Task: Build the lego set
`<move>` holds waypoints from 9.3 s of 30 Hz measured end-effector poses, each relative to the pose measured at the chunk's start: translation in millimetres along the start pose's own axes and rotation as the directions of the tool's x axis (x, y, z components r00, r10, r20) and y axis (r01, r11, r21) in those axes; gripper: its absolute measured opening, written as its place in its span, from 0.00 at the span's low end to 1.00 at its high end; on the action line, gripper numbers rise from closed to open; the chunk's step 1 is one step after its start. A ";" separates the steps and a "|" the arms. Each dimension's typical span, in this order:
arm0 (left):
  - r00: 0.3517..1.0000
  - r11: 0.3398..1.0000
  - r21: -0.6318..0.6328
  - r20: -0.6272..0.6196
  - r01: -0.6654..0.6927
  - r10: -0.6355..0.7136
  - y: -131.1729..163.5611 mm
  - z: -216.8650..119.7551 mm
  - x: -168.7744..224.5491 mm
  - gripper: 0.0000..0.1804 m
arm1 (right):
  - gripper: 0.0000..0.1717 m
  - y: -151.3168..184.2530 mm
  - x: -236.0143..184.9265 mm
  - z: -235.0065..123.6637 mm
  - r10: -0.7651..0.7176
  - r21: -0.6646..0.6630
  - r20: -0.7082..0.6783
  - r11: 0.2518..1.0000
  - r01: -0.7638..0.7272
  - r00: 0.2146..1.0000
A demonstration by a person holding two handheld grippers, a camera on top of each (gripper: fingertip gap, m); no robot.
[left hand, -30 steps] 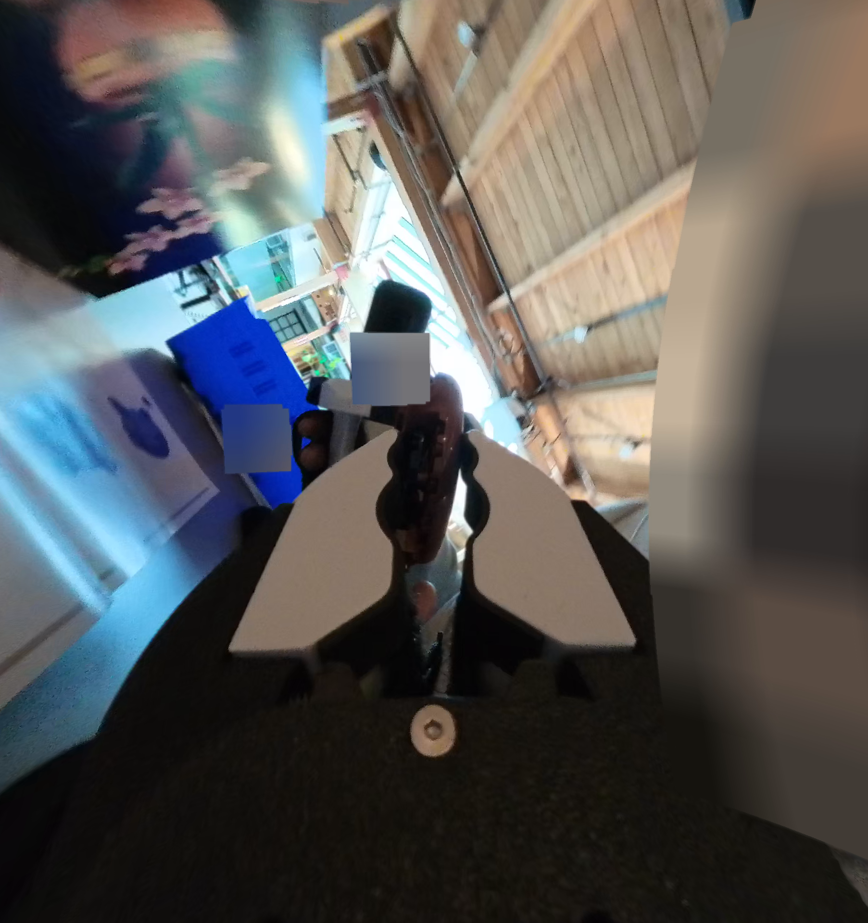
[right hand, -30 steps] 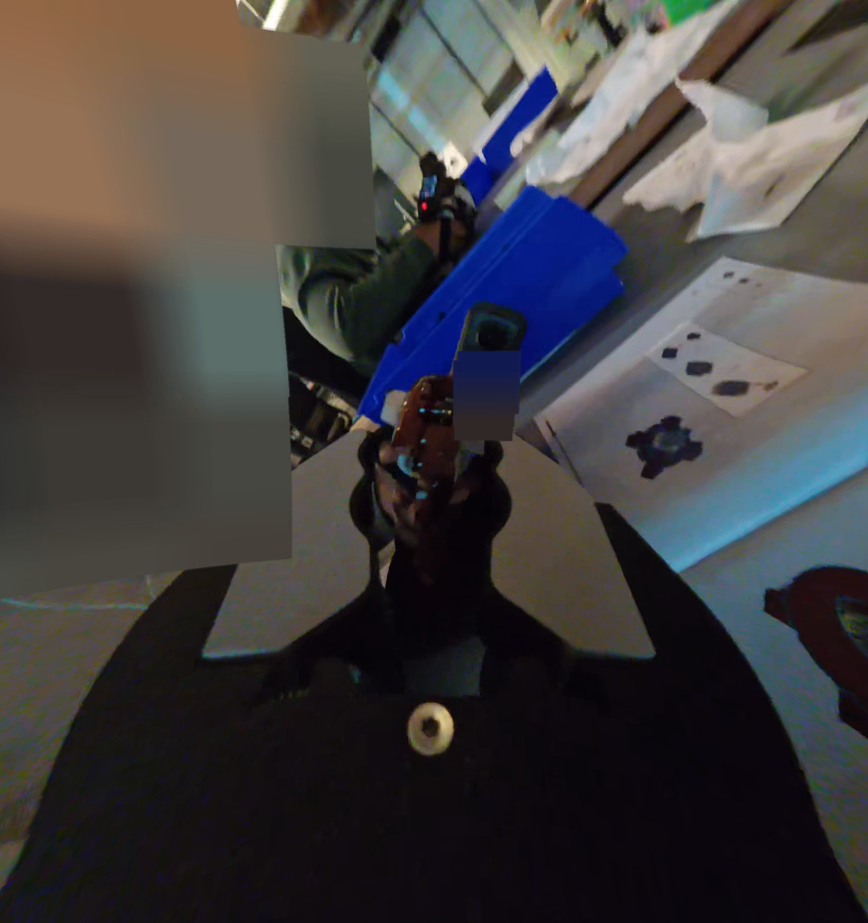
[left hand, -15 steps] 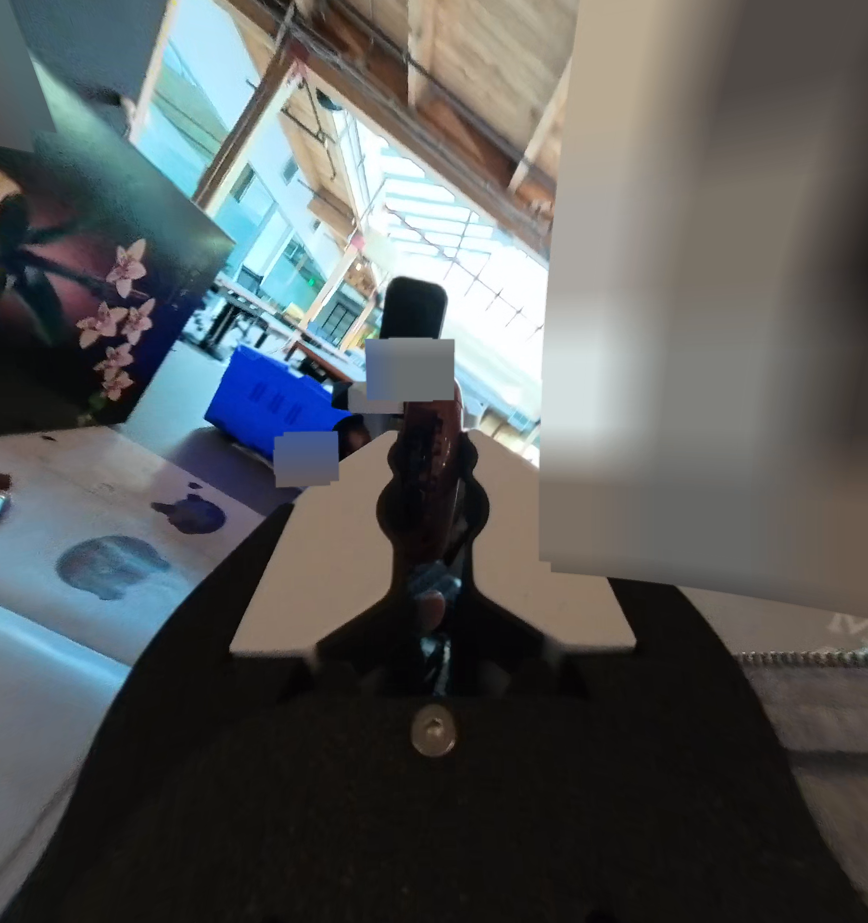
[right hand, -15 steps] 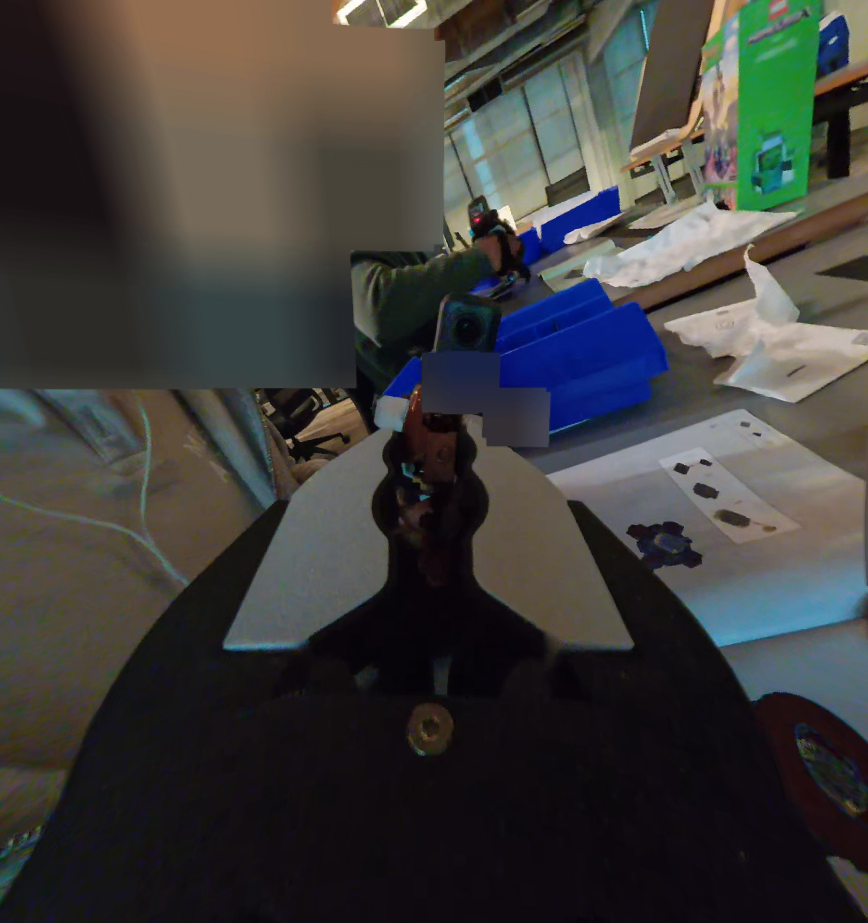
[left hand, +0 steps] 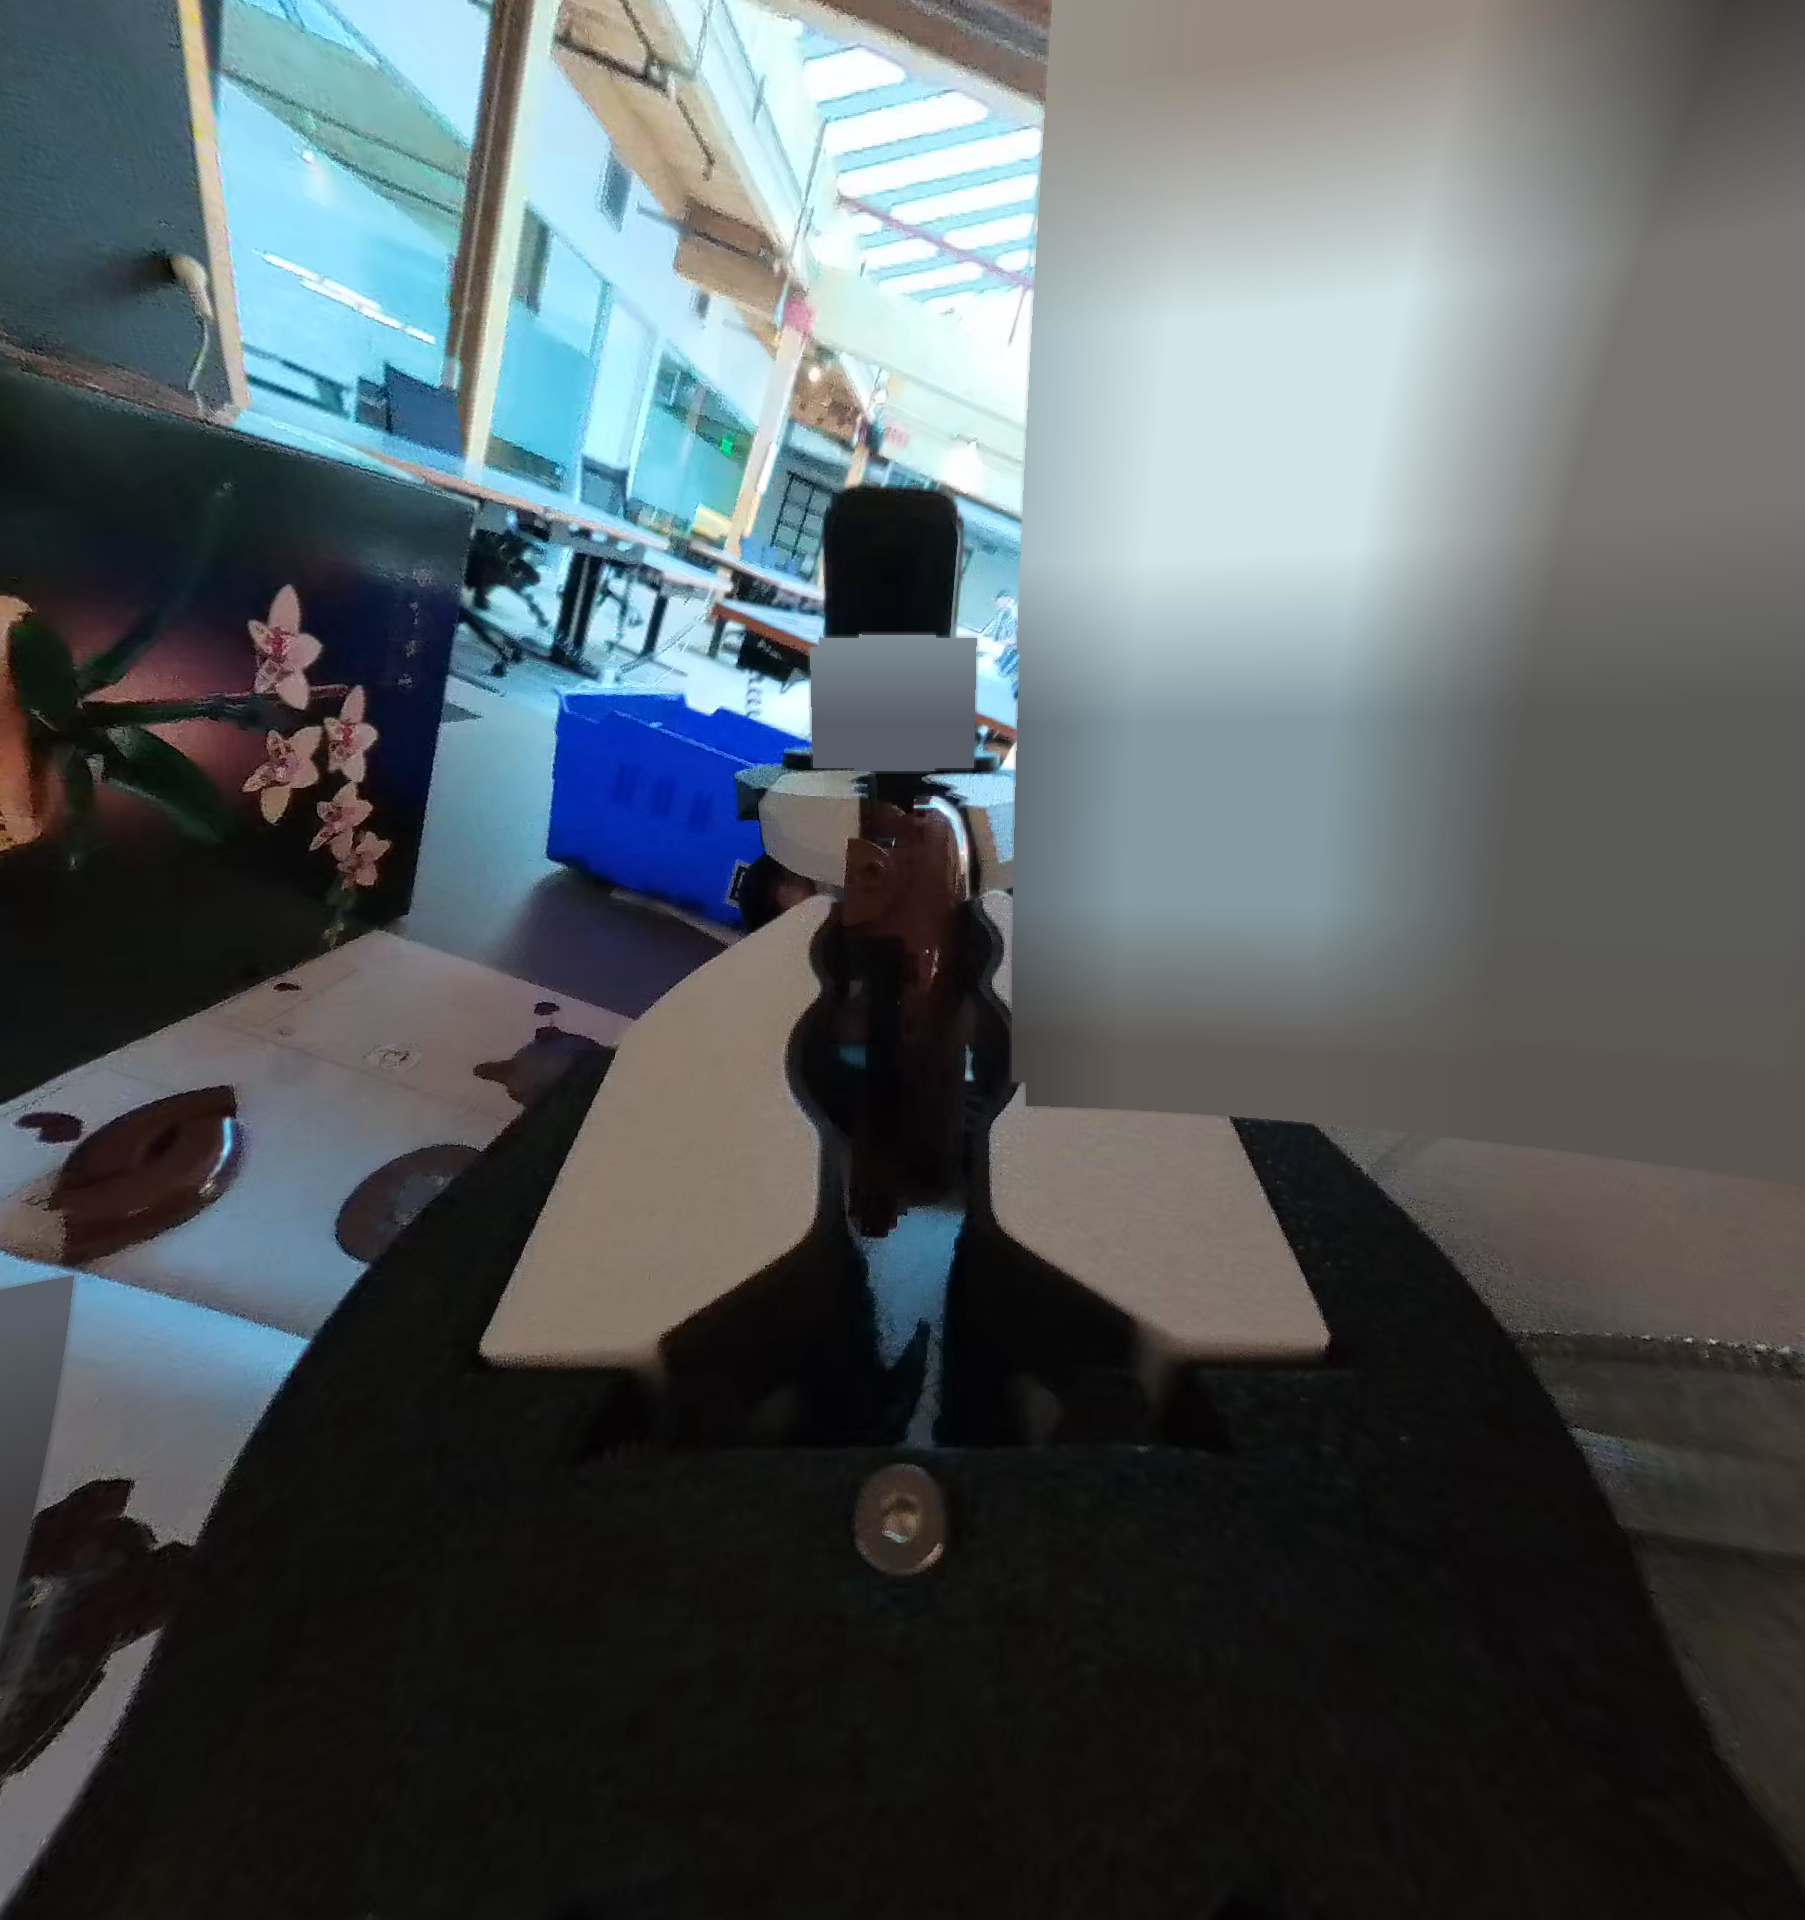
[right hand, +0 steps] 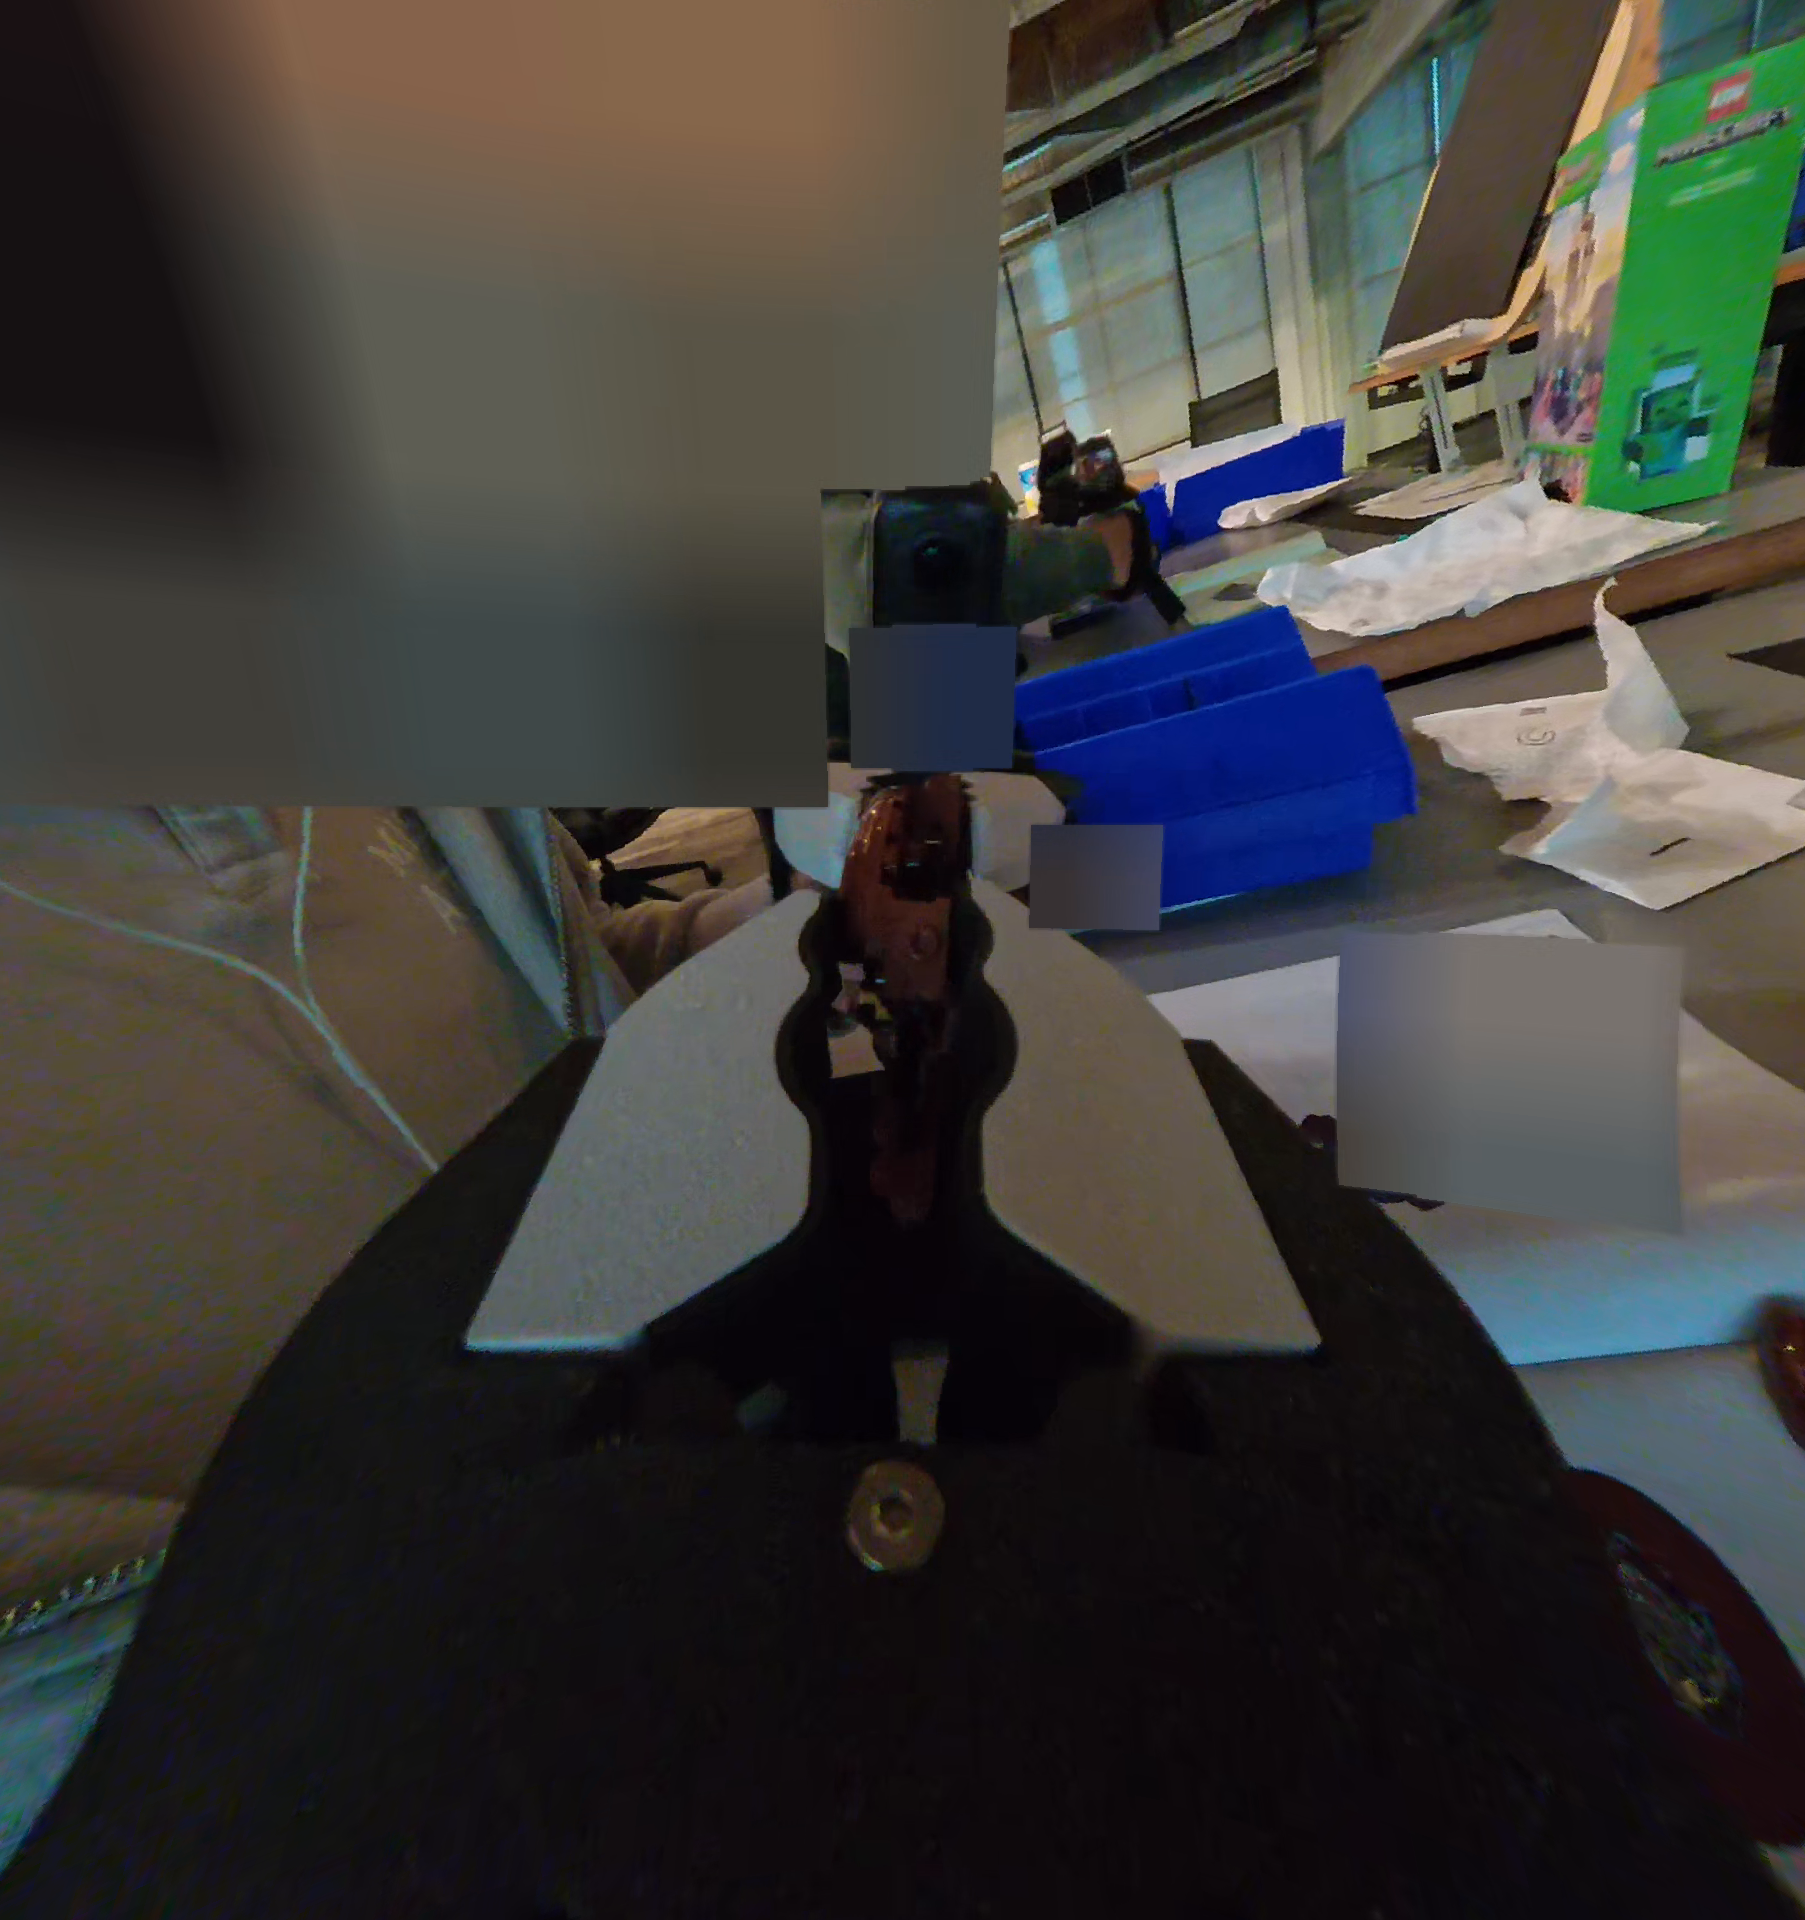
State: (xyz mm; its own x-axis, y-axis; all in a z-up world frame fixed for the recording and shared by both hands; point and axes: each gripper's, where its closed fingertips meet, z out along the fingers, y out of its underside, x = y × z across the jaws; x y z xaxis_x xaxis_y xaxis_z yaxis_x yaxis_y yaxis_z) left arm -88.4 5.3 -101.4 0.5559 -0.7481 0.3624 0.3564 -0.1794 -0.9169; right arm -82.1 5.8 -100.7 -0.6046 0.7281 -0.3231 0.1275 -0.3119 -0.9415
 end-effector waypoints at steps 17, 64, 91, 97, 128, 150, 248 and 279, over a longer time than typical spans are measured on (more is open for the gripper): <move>0.983 0.968 0.167 -0.027 0.185 -0.183 -7.5 2.8 -8.9 0.21 | 0.10 3.6 13.8 -4.4 0.146 0.015 -0.058 0.989 -0.145 0.988; 0.817 0.829 0.215 0.165 0.517 -0.552 37.2 -35.2 -50.5 0.10 | 0.12 72.4 154.1 -54.8 -0.383 -0.778 -0.230 0.625 0.067 0.894; 0.819 0.811 0.221 0.080 0.542 -0.569 34.0 -37.7 -44.6 0.10 | 0.28 105.0 156.4 -67.3 -0.507 -0.859 0.456 -0.037 0.510 0.732; 0.815 0.803 0.227 0.057 0.551 -0.576 32.7 -38.3 -44.1 0.10 | 0.40 64.6 161.5 -69.8 -0.470 -0.729 -0.541 0.676 -0.110 0.698; 0.814 0.788 0.261 0.010 0.558 -0.580 27.5 -44.4 -41.6 0.10 | 0.47 68.9 150.7 -66.2 -0.676 -0.814 -0.253 0.535 0.224 0.692; 0.798 0.783 0.255 0.062 0.568 -0.599 32.9 -41.9 -49.2 0.10 | 0.29 120.6 137.1 -84.7 -0.082 -0.342 -0.855 0.831 -0.439 0.511; 0.821 0.815 0.094 -0.047 0.571 -0.569 35.7 -20.1 -15.8 0.09 | 0.12 38.1 22.7 15.5 0.404 -0.420 -0.108 0.810 -0.410 0.908; 0.789 0.787 0.119 0.035 0.606 -0.613 39.5 -27.4 -34.8 0.09 | 0.20 33.7 33.5 14.2 0.416 -0.403 -0.156 0.801 -0.442 0.896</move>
State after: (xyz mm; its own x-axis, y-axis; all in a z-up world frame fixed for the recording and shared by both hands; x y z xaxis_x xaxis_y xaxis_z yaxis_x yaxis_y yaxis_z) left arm -114.2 6.8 -154.8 0.2464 -0.4580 0.8541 0.7066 -0.5183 -0.4818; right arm -109.2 11.0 -141.9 -0.3659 0.6180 -0.6958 0.6866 -0.3255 -0.6501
